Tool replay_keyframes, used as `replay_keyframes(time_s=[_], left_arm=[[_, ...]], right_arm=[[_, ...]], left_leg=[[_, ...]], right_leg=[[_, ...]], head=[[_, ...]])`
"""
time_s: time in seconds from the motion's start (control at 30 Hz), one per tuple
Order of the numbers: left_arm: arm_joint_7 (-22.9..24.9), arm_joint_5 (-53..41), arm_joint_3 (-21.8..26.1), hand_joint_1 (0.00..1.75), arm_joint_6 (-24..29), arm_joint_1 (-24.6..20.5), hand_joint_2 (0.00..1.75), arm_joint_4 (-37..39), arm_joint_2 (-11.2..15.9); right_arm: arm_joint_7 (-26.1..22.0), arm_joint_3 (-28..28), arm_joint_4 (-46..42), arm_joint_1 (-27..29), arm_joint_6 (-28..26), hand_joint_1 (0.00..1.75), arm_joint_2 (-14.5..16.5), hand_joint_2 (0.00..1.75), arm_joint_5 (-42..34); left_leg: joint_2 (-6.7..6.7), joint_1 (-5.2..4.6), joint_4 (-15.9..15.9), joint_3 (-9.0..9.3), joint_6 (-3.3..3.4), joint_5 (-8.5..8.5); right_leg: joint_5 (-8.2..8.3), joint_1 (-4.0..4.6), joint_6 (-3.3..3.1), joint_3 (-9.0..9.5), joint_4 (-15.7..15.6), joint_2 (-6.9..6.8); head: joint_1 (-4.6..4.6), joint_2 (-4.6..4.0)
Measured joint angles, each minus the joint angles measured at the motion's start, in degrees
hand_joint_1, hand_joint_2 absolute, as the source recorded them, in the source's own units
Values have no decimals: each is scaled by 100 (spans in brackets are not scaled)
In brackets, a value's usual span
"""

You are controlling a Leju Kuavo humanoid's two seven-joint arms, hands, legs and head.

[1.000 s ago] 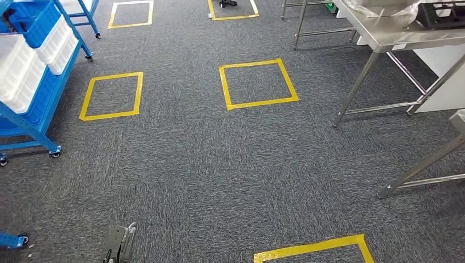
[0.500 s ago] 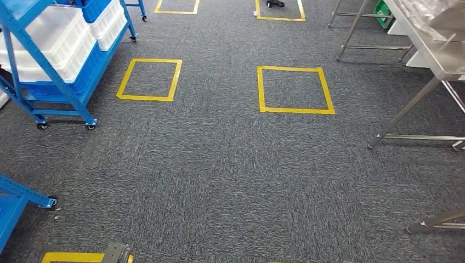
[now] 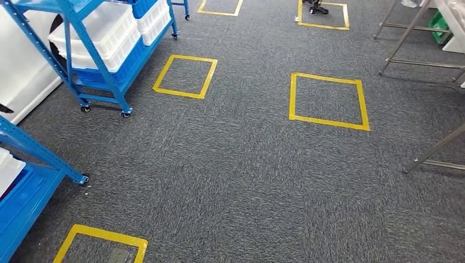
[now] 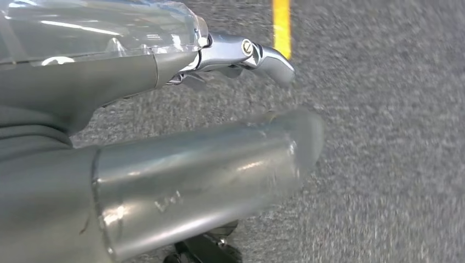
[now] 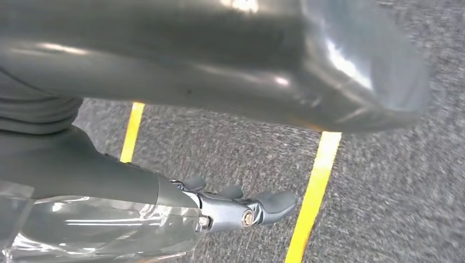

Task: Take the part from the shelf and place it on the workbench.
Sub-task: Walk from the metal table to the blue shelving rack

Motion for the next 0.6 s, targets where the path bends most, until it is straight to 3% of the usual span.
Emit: replay_keyframes(time_s=[0.03,0.07,0.17,0.23,0.3,0.33,0.4,0.43,0.5,0.53,0.57,0.6], left_arm=[[3,-1,10,0,-5,14,0,1,7],[10,-3,20,0,-8,31,0,1,11],[42,-30,34,0,-18,52,0,2,25],[80,-58,44,0,-19,56,0,4,33],[118,-91,62,0,-18,81,0,5,45],[127,-106,71,0,-17,97,0,6,50],[138,-122,84,0,-16,110,0,7,56],[140,-131,88,0,-17,108,0,8,57],[142,-158,99,0,-18,99,0,8,60],[142,-175,109,0,-18,101,0,8,61],[142,-192,119,0,-18,104,0,8,63],[142,-206,127,0,-18,106,0,8,64]], right_arm=[[49,-5,1,8,-9,0,5,0,26],[98,-9,1,11,-20,0,11,0,52],[285,-16,3,15,-45,0,38,0,141],[452,-25,7,15,-51,0,51,0,198],[599,-33,11,3,-47,0,75,0,231],[670,-35,14,1,-43,0,89,0,243],[805,-45,24,17,-35,0,112,0,260],[876,-53,33,30,-31,0,119,0,265],[1018,-77,51,45,-23,0,127,0,269],[1076,-87,56,49,-16,0,127,0,269],[1117,-96,60,52,-10,0,127,0,269],[1148,-102,62,54,-2,0,127,0,269]], left_leg=[[24,27,114,-53,-31,3],[53,55,-8,14,-65,119],[312,96,-1090,584,-110,609],[392,71,-1346,712,-39,669],[282,55,-1347,696,50,686],[224,58,-1373,701,88,702],[113,77,-1424,717,164,747],[57,77,-1433,705,188,762],[-73,65,-1431,678,211,779],[-147,58,-1428,674,212,782],[-221,54,-1424,675,210,784],[-302,52,-1420,680,206,786]], right_leg=[[-18,-6,10,0,14,-74],[-39,-18,27,2,36,-146],[-140,-44,121,7,149,-336],[-191,-36,198,17,200,-423],[-212,-44,261,44,201,-507],[-253,-59,293,52,229,-470],[-486,-96,341,-60,529,-225],[-684,-112,355,-218,874,-45],[-995,-118,360,-602,1629,131],[-1000,-118,354,-711,1812,156],[-889,-118,339,-714,1775,172],[-679,-117,315,-608,1509,207]], head=[[-1,0],[-1,0],[-1,-1],[5,-1],[9,-1],[16,-1],[42,-1],[57,-1],[68,-1],[68,-1],[68,0],[69,0]])
